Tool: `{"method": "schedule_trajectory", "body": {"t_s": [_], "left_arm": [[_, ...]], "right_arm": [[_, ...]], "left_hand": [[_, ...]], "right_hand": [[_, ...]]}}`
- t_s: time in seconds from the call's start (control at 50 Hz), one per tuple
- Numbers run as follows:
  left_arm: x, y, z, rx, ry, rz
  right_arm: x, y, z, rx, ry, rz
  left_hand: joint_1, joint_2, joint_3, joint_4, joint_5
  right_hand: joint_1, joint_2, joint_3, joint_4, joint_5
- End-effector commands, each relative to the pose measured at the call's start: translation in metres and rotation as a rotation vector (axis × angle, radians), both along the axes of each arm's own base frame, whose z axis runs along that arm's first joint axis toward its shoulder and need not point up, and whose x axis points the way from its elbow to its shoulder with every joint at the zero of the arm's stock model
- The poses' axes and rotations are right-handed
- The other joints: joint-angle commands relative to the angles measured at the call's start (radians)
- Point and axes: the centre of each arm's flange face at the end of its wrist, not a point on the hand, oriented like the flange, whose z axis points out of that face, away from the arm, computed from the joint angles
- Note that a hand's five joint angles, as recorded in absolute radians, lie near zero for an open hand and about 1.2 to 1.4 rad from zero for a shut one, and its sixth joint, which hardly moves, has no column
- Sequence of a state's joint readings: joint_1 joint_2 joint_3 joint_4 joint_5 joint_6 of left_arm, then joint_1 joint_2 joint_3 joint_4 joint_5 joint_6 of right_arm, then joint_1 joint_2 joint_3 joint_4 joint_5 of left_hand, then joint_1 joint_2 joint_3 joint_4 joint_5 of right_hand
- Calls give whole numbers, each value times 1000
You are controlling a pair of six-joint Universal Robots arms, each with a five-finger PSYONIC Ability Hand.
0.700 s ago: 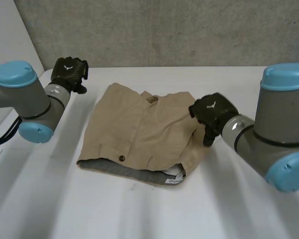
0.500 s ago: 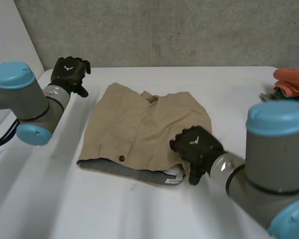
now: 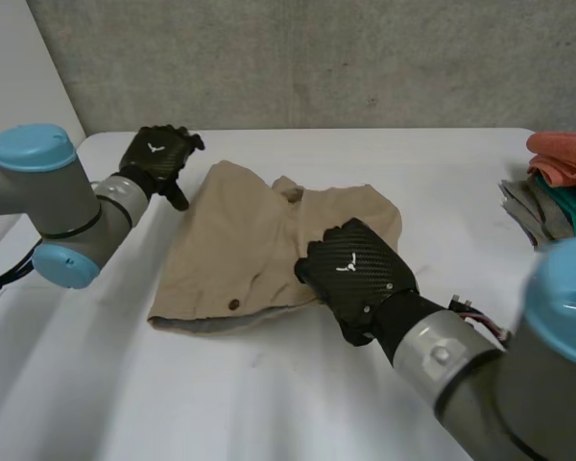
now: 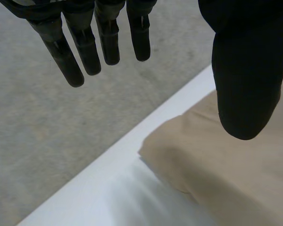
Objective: Fold the laundry.
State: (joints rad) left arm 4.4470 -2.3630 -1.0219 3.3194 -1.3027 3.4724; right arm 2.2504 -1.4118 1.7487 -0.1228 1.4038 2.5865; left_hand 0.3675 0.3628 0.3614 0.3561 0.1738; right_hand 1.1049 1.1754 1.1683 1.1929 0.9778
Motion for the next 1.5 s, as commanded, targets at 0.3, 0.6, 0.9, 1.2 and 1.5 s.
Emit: {"method": "schedule_trajectory", "body": {"t_s": [0.3,0.6,0.9,1.2,1.5], "left_arm": [[-23,25,-3,35,-76,-60],[-26,36,4,32,-79,-70],[-19,55,-2,86,-131,-97],[-22,96,-16,164,-194,-230],[-25,90,-8,129,-131,-180]], "right_arm": [[-127,-93,2,6,395,-277],[-183,-216,-20,2,322,-669],[-119,-129,43,82,-54,-487],[-93,-13,-25,504,37,-400],[-96,17,-49,277,-21,-434]], "left_hand": [[-19,-14,-13,-8,0],[-19,-14,-13,-8,0],[16,21,22,28,35],[28,33,34,39,47],[22,27,28,33,41]], "right_hand": [[291,221,228,203,244],[-930,-1001,-994,-1018,-978],[-930,-1001,-994,-1018,-978],[-930,-1001,-994,-1018,-978],[-681,-751,-744,-769,-728]]}}
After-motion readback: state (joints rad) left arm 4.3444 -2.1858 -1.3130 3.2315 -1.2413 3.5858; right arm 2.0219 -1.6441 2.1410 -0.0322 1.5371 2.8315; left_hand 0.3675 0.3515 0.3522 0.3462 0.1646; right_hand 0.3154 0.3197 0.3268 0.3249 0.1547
